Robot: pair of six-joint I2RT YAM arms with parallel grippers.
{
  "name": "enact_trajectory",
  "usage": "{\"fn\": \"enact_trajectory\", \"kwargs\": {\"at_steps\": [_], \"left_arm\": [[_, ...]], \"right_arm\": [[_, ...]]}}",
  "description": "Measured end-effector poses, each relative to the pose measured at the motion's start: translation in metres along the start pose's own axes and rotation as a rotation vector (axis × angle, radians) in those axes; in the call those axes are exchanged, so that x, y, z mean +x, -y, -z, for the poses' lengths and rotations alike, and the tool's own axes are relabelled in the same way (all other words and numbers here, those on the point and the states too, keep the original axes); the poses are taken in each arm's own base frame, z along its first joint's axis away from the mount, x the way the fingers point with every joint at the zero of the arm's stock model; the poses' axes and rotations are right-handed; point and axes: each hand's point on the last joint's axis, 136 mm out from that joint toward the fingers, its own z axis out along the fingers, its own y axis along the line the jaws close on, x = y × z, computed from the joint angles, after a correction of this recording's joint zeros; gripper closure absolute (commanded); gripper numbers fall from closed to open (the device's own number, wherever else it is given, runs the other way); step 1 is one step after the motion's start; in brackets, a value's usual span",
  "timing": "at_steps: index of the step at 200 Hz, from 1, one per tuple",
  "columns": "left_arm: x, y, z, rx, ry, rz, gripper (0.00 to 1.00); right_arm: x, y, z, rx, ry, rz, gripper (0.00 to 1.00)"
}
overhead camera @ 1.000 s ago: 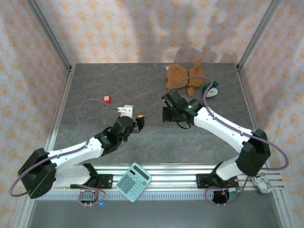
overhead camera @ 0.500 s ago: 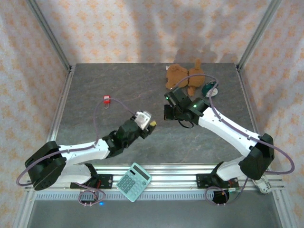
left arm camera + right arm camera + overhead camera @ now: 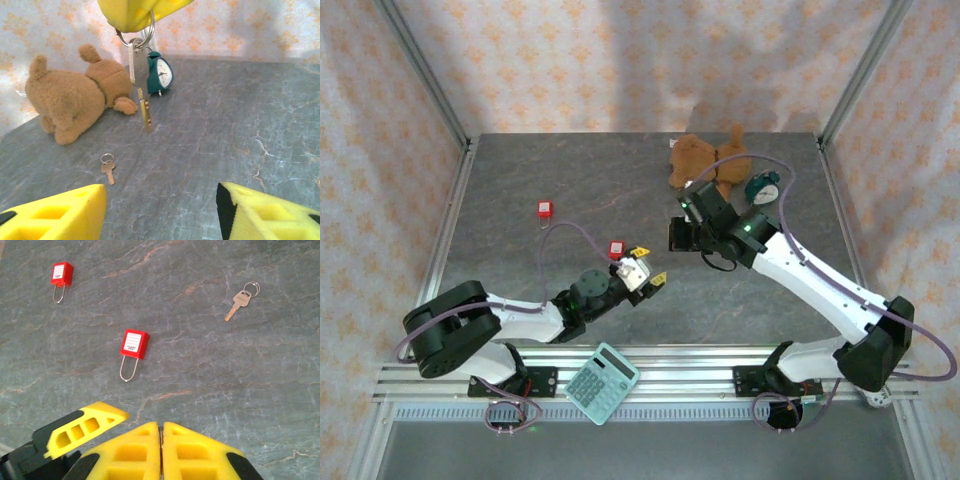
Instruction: Unlock with the key
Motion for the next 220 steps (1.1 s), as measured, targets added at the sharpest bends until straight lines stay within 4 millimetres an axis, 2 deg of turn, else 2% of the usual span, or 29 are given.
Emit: {"fn": "enact_trajectory", "kwargs": {"at_steps": [66,133,163,220], "left_arm": [[0.001,0.003,-0.009,0.0,0.043,0.007,0.48],[-0.017,0.0,-0.013,-0.01,0.109,0.034,0.56],[-0.017,0.0,-0.014,-0.009,0.109,0.041,0.6],[-0.017,0.001,-0.014,-0.008,0.113,0.05,0.62]], "right_arm": [[0.01,-0.007,0.006,-0.071,-0.021,-0.027,0.92],[0.016,-0.009,0.002,-0.094,-0.039,-0.05,0.93],[0.017,-0.011,0.002,-0.105,-0.041,-0.056,0.93],[0.017,-0.012,0.004,-0.114,-0.038,-0.06,0.93]]}}
